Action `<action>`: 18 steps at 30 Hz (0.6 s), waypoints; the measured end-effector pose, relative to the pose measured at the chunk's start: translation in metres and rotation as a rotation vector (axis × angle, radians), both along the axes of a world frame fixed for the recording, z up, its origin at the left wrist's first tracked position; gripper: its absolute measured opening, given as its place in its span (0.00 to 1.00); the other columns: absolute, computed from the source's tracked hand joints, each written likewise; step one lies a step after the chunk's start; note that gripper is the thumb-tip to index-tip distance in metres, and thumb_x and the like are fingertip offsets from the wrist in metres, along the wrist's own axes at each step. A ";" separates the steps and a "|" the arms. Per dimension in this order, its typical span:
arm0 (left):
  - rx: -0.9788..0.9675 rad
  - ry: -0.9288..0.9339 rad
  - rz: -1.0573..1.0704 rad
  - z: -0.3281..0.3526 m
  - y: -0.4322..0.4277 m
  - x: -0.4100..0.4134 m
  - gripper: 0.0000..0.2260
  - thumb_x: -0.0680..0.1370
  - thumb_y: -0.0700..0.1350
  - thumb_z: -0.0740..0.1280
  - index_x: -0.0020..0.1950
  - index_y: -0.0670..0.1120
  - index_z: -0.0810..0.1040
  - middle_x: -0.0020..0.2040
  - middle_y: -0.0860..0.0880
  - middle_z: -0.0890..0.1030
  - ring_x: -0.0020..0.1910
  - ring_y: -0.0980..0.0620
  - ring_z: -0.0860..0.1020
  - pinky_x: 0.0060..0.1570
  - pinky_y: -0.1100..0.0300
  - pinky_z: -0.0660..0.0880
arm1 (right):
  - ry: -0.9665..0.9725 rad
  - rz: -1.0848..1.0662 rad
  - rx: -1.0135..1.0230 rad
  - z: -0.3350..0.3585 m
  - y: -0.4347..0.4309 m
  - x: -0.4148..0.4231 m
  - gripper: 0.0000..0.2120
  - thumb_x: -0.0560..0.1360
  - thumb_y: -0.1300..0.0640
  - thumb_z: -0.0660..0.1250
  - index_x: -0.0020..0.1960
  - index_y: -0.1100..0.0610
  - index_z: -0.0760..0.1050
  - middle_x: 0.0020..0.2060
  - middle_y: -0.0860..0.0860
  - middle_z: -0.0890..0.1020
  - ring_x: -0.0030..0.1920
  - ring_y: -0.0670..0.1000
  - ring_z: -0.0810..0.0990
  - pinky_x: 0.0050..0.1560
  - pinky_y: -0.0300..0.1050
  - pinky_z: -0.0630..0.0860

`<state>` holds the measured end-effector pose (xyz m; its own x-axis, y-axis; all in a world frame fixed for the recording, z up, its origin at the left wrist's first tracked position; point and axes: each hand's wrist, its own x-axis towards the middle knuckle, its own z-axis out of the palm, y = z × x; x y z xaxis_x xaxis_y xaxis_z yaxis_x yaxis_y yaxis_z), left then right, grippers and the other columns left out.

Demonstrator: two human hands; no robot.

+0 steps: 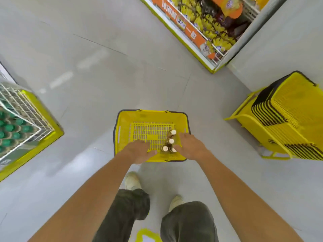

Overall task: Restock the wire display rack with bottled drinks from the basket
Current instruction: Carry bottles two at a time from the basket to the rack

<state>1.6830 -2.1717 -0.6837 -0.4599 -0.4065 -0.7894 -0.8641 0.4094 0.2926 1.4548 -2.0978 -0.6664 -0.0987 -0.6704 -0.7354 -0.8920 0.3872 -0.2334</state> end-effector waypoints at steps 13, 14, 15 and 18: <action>0.021 0.272 0.155 -0.333 0.040 -0.073 0.23 0.74 0.62 0.67 0.58 0.45 0.80 0.56 0.43 0.83 0.58 0.41 0.80 0.53 0.47 0.77 | 0.105 -0.061 -0.202 -0.319 -0.035 -0.030 0.16 0.83 0.52 0.64 0.66 0.62 0.73 0.63 0.62 0.81 0.63 0.64 0.80 0.59 0.55 0.75; 0.003 0.306 0.174 -0.342 0.043 -0.074 0.21 0.74 0.60 0.67 0.57 0.45 0.81 0.55 0.43 0.84 0.57 0.41 0.81 0.52 0.47 0.78 | 0.106 -0.053 -0.236 -0.329 -0.036 -0.031 0.14 0.82 0.55 0.64 0.63 0.62 0.74 0.59 0.63 0.82 0.60 0.65 0.81 0.55 0.55 0.76; -0.019 0.350 0.198 -0.350 0.045 -0.076 0.17 0.76 0.56 0.69 0.56 0.45 0.80 0.54 0.43 0.84 0.56 0.40 0.81 0.50 0.49 0.77 | 0.103 -0.050 -0.273 -0.337 -0.037 -0.032 0.12 0.81 0.56 0.65 0.60 0.62 0.74 0.56 0.64 0.83 0.58 0.66 0.82 0.50 0.54 0.75; -0.041 0.398 0.246 -0.357 0.039 -0.078 0.07 0.78 0.48 0.70 0.52 0.45 0.78 0.50 0.43 0.84 0.51 0.41 0.80 0.43 0.52 0.72 | 0.101 -0.047 -0.349 -0.347 -0.039 -0.034 0.11 0.81 0.57 0.66 0.59 0.62 0.74 0.52 0.64 0.83 0.54 0.66 0.82 0.44 0.52 0.73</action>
